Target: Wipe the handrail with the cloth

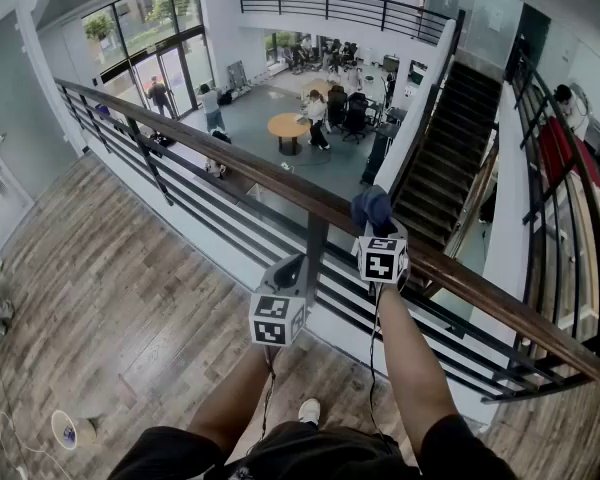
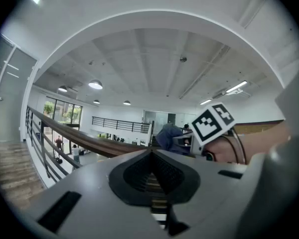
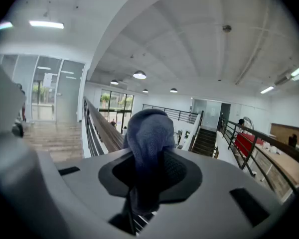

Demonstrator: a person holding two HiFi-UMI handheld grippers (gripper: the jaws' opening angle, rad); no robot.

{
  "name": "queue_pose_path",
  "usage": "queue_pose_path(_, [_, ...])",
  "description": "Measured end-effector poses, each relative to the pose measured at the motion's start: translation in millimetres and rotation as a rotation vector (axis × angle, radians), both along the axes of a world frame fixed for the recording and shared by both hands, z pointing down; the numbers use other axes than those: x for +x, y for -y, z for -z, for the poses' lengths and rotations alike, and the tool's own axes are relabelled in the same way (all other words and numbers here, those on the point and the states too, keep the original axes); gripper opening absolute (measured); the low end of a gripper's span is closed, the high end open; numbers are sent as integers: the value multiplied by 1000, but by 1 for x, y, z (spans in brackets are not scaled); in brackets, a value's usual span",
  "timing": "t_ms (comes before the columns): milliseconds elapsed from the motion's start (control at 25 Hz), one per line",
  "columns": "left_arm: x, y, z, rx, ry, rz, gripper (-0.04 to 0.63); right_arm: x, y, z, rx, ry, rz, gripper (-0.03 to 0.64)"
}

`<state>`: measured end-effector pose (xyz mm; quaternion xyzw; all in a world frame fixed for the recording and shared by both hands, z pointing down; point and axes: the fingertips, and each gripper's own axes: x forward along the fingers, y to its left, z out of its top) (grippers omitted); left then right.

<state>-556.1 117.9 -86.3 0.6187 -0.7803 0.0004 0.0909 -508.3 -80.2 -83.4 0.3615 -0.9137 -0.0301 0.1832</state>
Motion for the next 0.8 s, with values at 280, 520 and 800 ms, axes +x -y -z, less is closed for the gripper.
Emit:
queue_pose_path(280, [4, -24, -34, -52, -66, 9, 3, -25, 15, -40, 12, -322, -6, 86])
queue_pose_path(520, [8, -16, -28, -47, -32, -10, 3, -19, 13, -44, 51, -357, 6, 80])
queue_pose_path(800, [42, 0, -31, -53, -53, -66, 3, 33, 33, -42, 62, -362, -76, 77])
